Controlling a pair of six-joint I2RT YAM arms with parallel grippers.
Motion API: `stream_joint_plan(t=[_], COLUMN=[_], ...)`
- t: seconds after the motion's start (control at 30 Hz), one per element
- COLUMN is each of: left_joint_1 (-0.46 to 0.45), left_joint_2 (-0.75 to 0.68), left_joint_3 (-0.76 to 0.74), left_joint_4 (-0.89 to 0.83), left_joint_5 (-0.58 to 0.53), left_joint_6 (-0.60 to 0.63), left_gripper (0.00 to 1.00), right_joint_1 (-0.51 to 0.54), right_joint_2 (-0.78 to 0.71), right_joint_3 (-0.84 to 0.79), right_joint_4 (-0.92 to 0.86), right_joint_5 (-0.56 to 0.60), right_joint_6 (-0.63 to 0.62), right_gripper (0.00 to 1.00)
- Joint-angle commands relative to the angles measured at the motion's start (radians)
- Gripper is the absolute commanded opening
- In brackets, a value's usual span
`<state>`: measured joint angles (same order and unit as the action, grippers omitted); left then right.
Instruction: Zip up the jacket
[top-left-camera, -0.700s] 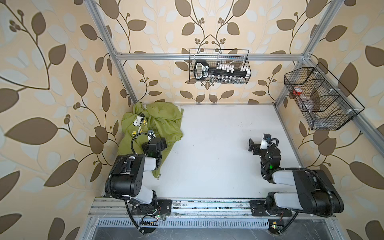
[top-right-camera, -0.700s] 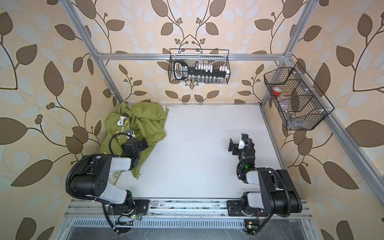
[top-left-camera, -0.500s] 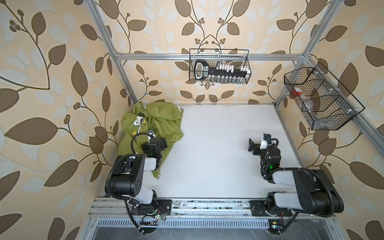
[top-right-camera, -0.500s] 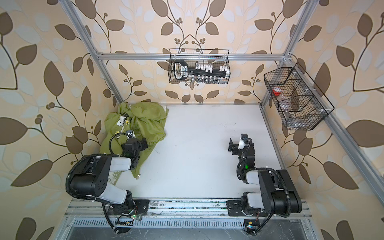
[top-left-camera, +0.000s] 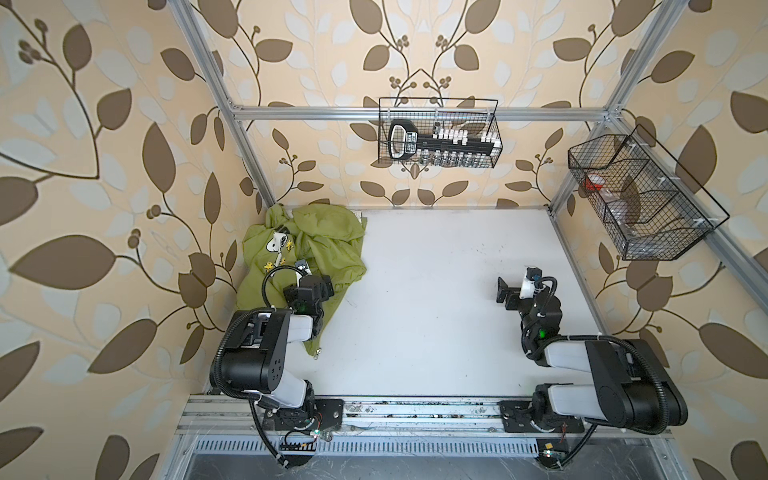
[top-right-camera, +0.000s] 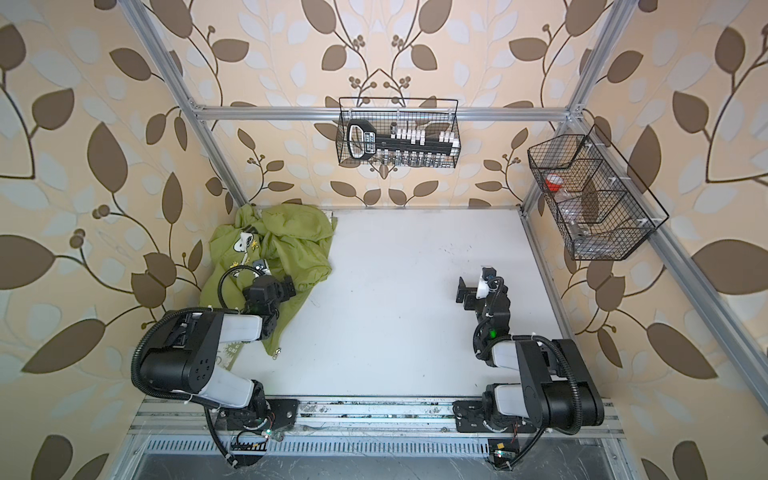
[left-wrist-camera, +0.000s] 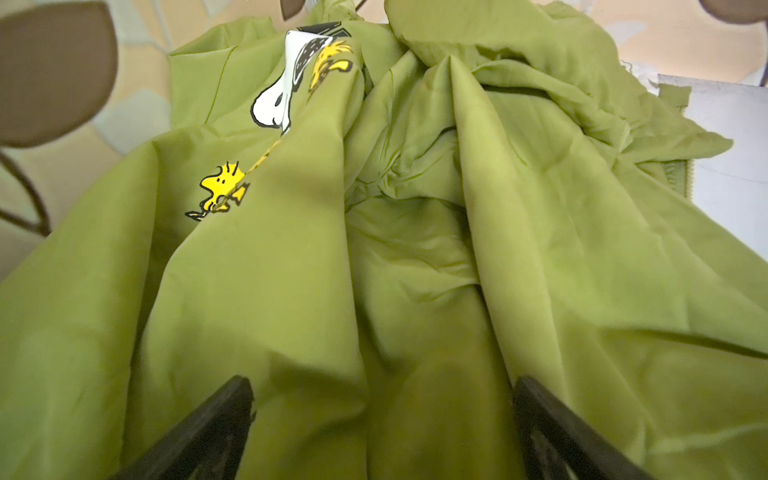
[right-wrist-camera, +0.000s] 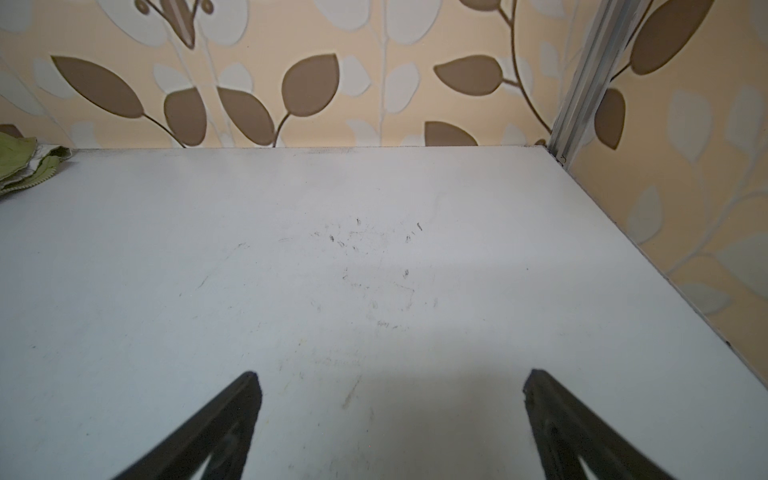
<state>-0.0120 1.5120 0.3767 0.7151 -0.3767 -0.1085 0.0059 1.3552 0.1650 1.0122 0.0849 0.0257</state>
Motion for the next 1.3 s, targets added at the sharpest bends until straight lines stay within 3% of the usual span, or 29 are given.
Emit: stream_joint_plan(t=[0.0,1.0,1.07,1.17,1.27], left_joint_1=[0.001,-0.005,-0.005,-0.005,-0.005], left_joint_2=[-0.024,-0.019,-0.022,-0.037,-0.114], left_joint_3=[-0.002,0.001,-0.001,-0.004,0.117], left_joint_4=[0.035,0.033,0.035,0.050,-0.226], left_joint_5=[-0.018,-0.027,-0.027,-0.014,-0.006], left_joint_6=[0.002,0.004,0.004,0.021,0.015], left_gripper=[0.99,0.99,0.99,0.99,0.99], right_joint_1=[-0.001,-0.029,-0.013,0.028,0.029], right_joint_2=[-0.004,-0.004,-0.015,-0.134,-0.271], right_joint_3=[0.014,0.010,0.011,0.060,0.084], right_joint_4=[0.012,0.025,0.020,-0.189,-0.347], right_joint_5=[-0.020,-0.073,-0.027,0.146,0.217], right_joint_6=[-0.013,0.001,-0.003,0.018,0.078], right_gripper=[1.00,1.00,1.00,1.00,1.00])
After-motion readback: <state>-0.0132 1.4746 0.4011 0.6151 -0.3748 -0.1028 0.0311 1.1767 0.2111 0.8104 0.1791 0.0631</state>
